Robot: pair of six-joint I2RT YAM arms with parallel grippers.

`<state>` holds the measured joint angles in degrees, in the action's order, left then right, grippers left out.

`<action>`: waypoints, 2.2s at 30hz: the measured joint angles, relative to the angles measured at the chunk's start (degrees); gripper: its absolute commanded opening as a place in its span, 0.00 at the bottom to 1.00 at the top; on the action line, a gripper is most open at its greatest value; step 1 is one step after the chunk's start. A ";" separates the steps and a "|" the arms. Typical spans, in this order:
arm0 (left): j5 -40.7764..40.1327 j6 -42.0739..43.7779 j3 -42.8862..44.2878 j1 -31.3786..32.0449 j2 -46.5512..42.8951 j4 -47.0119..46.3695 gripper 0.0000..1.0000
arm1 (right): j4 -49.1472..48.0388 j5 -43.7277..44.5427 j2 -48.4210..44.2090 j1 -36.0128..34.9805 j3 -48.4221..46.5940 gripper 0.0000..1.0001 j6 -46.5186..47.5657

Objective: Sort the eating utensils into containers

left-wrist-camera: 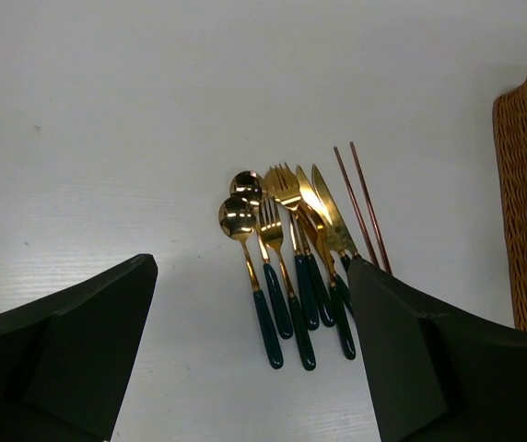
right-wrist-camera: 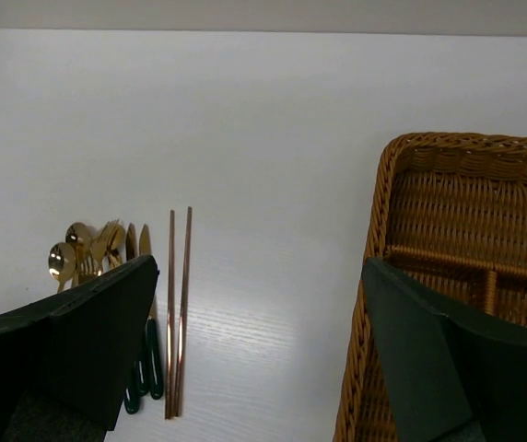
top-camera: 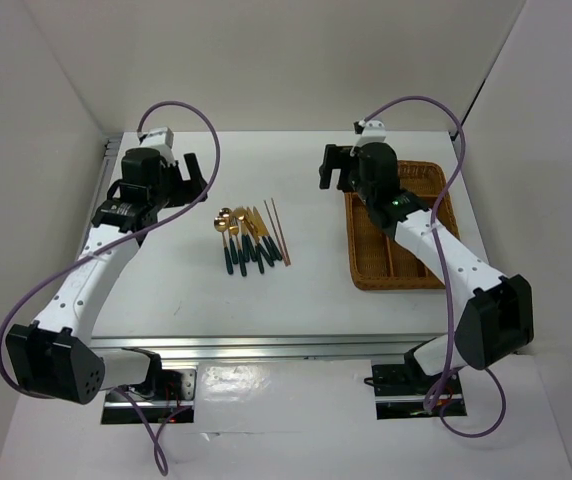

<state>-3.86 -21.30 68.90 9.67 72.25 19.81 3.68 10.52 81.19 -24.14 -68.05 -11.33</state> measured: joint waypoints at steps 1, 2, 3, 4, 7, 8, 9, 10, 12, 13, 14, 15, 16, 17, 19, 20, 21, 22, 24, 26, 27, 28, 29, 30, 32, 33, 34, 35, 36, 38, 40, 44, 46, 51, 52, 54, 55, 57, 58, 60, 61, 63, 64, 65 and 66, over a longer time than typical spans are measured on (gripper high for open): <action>0.66 -0.02 0.00 0.00 0.26 0.48 1.00 | 0.44 -0.33 0.57 0.00 -0.50 1.00 -0.17; 1.16 -0.02 0.00 0.00 0.37 1.03 1.00 | 0.79 -0.66 1.20 0.00 -0.96 1.00 -0.22; 1.53 -0.09 0.00 0.00 0.44 1.38 1.00 | 1.20 -0.90 1.73 0.00 -1.31 1.00 -0.31; 1.84 -0.11 0.00 0.00 0.44 1.55 1.00 | 1.64 -1.11 2.10 0.00 -1.49 1.00 -0.37; 2.51 -0.39 -0.07 0.00 0.44 1.73 1.00 | 2.45 -2.40 2.73 0.00 -1.53 1.00 -0.55; 2.67 -0.66 -0.22 0.00 0.42 1.79 1.00 | 2.54 -2.93 2.75 0.00 -1.51 1.00 -0.59; 2.71 -1.16 -0.44 0.00 0.39 1.92 1.00 | 2.49 -3.74 2.75 0.00 -1.49 1.00 -0.59; 2.73 -1.42 -0.90 0.00 0.35 2.03 1.00 | 2.38 -4.24 2.75 0.00 -1.49 1.00 -0.59; 2.75 -1.68 -2.05 0.00 0.31 2.45 1.00 | 2.36 -5.53 2.75 0.00 -1.49 1.00 -0.66; 2.82 -1.88 -2.60 0.00 0.37 2.80 1.00 | 2.47 -6.10 2.75 0.00 -1.49 1.00 -0.92; 2.97 -2.64 -3.13 0.00 0.55 3.41 1.00 | 2.49 -6.73 2.78 0.00 -1.49 1.00 -1.18; 3.21 -3.02 -3.48 0.00 0.79 3.91 1.00 | 2.49 -7.30 2.78 0.00 -1.49 1.00 -1.29; 3.52 -3.32 -3.82 0.00 1.14 4.26 1.00 | 2.51 -8.04 2.86 0.00 -1.49 1.00 -1.55; 3.76 -3.87 -4.17 0.00 1.49 4.59 1.00 | 2.54 -8.50 2.95 0.00 -1.49 1.00 -1.73; 3.98 -4.83 -4.96 0.00 2.32 4.87 1.00 | 2.58 -9.53 3.34 0.00 -1.49 1.00 -2.14; 3.98 -5.42 -5.62 0.00 2.64 4.96 1.00 | 2.58 -9.94 3.54 0.00 -1.49 1.00 -2.29; 3.98 -5.92 -6.27 0.00 3.04 5.16 0.97 | 2.60 -10.23 3.67 0.00 -1.46 1.00 -2.32; 4.00 -6.34 -6.80 0.00 3.50 5.27 0.94 | 2.60 -10.60 3.76 0.00 -1.38 1.00 -2.40; 4.13 -7.48 -7.76 0.02 4.98 5.38 0.92 | 2.60 -11.13 3.80 0.00 -1.33 1.00 -2.54; 3.89 -8.35 -8.33 0.44 7.15 5.42 0.90 | 2.60 -11.43 3.80 0.00 -1.25 1.00 -2.56; 3.50 -8.94 -8.33 0.87 8.52 5.57 0.88 | 2.60 -11.50 3.82 0.00 -1.25 1.00 -2.64; 2.89 -9.38 -8.33 1.46 9.90 5.53 0.86 | 2.58 -11.54 3.91 0.00 -1.20 1.00 -2.75; 2.19 -9.90 -8.33 2.27 11.26 5.53 0.84 | 2.51 -11.54 3.91 0.00 -1.03 1.00 -2.80; 1.46 -10.47 -8.31 3.19 12.81 5.66 0.83 | 2.58 -11.54 3.93 0.00 -0.83 1.00 -2.84; -0.11 -10.91 -8.20 4.83 15.04 6.16 0.82 | 2.51 -11.41 4.15 0.00 -0.48 1.00 -2.93; -0.79 -11.10 -8.00 5.42 15.98 6.60 0.82 | 2.54 -11.34 4.26 0.00 -0.26 1.00 -2.93; -1.40 -11.47 -7.67 6.10 17.00 7.10 0.80 | 2.58 -11.19 4.39 0.00 -0.04 1.00 -2.93; -2.01 -11.78 -7.32 6.71 17.94 7.43 0.79 | 2.60 -11.02 4.55 0.00 0.13 1.00 -2.95; -2.58 -11.96 -6.91 7.19 18.88 7.76 0.79 | 2.75 -10.80 4.79 0.00 0.20 1.00 -2.95; -3.87 -12.15 -5.42 7.96 20.87 8.70 0.78 | 2.78 -10.49 5.20 0.00 0.20 1.00 -2.93; -4.76 -12.31 -3.96 8.48 22.71 9.01 0.78 | 2.78 -10.25 5.55 0.00 0.20 1.00 -2.93; -6.40 -13.64 -1.49 9.16 26.18 9.66 0.72 | 2.80 -9.81 6.29 0.00 0.20 1.00 -2.89; -6.73 -13.75 -0.83 9.22 27.39 9.99 0.72 | 2.95 -9.49 6.78 0.00 0.20 1.00 -2.84; -7.21 -14.34 0.26 9.22 29.03 10.69 0.72 | 3.28 -8.79 7.28 0.00 0.20 1.00 -2.58; -7.45 -14.73 0.52 9.22 29.40 10.69 0.72 | 3.28 -8.74 7.28 0.00 0.20 1.00 -2.54; -7.58 -14.95 1.01 9.22 30.25 10.82 0.71 | 3.28 -8.55 7.28 0.00 0.20 1.00 -2.49; -7.61 -14.99 1.29 9.22 30.71 10.88 0.70 | 3.28 -8.35 7.34 0.00 0.20 1.00 -2.49; -7.67 -15.04 1.81 9.22 31.61 11.13 0.69 | 3.30 -8.13 7.41 0.00 0.20 1.00 -2.49; -7.72 -15.10 2.08 9.22 32.09 11.19 0.69 | 3.28 -8.11 7.45 0.00 0.20 1.00 -2.49; -7.89 -15.17 2.43 9.22 32.87 11.28 0.69 | 3.28 -7.96 7.52 0.00 0.20 1.00 -2.49; -7.93 -15.19 2.58 9.22 33.22 11.37 0.67 | 3.28 -7.85 7.58 0.00 0.20 1.00 -2.49; -7.98 -15.19 2.75 9.22 33.83 11.47 0.67 | 3.28 -7.69 7.69 0.00 0.20 1.00 -2.36; -8.07 -15.19 2.80 9.22 34.12 11.69 0.67 | 3.28 -7.65 7.80 0.00 0.20 1.00 -2.27; -8.13 -15.19 2.86 9.22 34.32 11.85 0.66 | 3.30 -7.65 7.87 0.00 0.20 1.00 -2.25; -8.24 -15.21 2.97 9.27 34.56 11.93 0.66 | 3.30 -7.63 7.93 0.00 0.20 1.00 -2.25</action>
<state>-12.10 -36.51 71.88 18.94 106.80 31.75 6.98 2.90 89.12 -24.14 -67.85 -13.58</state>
